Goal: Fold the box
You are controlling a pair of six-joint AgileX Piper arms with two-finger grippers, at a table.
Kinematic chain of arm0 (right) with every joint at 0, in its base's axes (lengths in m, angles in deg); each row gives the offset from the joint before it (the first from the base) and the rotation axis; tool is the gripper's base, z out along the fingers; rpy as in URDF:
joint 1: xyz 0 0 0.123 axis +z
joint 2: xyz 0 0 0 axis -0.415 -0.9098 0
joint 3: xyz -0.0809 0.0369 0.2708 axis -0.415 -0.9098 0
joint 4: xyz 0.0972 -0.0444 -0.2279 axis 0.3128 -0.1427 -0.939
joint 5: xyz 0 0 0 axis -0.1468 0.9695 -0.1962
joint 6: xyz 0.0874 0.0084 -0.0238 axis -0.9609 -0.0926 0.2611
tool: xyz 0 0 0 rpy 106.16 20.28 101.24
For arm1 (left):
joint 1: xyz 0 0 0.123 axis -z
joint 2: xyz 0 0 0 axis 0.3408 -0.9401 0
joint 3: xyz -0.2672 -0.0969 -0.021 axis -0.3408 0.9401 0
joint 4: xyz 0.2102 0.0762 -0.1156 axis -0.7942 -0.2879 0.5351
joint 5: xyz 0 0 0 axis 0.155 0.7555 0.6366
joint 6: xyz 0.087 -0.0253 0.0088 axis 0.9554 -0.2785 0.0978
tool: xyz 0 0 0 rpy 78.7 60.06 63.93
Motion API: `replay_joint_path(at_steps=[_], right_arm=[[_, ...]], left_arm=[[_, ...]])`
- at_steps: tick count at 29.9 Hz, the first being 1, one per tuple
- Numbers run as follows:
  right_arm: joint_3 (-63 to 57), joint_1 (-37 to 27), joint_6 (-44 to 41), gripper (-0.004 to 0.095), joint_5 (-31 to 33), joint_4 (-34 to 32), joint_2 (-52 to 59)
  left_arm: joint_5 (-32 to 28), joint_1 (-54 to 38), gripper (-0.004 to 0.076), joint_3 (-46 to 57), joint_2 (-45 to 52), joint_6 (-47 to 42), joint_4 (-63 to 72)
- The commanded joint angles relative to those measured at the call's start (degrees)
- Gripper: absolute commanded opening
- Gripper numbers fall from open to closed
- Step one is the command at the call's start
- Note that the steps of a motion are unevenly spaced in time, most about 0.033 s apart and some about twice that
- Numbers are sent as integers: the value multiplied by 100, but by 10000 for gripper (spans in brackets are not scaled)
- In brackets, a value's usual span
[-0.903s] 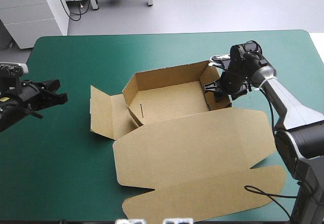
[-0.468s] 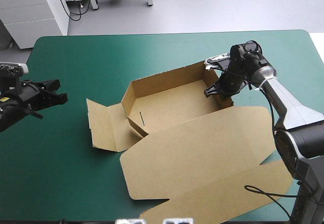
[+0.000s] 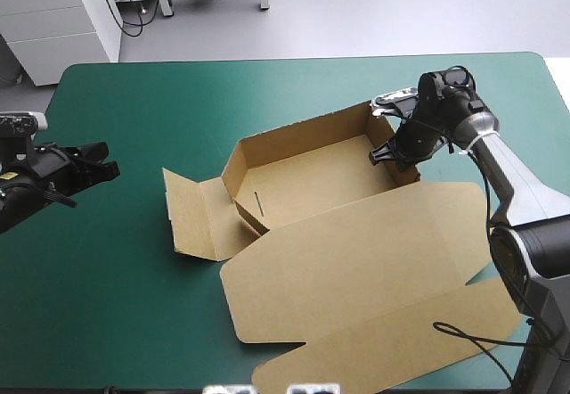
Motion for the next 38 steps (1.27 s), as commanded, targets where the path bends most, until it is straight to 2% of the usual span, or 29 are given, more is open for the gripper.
replay_joint_path(at_steps=[1, 14, 29, 34, 38], right_arm=[[487, -81, -7, -19, 80, 39, 806], [819, -215, 36, -20, 80, -53, 2570], [819, -215, 81, -20, 80, -199, 3178], [819, -215, 119, -19, 54, 252, 3168], [819, -215, 228, -19, -241, 707, 3168]], left_arm=[[-124, 11, 4, -135, 64, -179, 294], [-412, 11, 4, -135, -239, -179, 261], [-796, 11, 4, -135, -1259, -179, 324], [-571, 22, 4, -135, -1728, -179, 343], [-446, 169, 4, -135, -2142, -179, 388]])
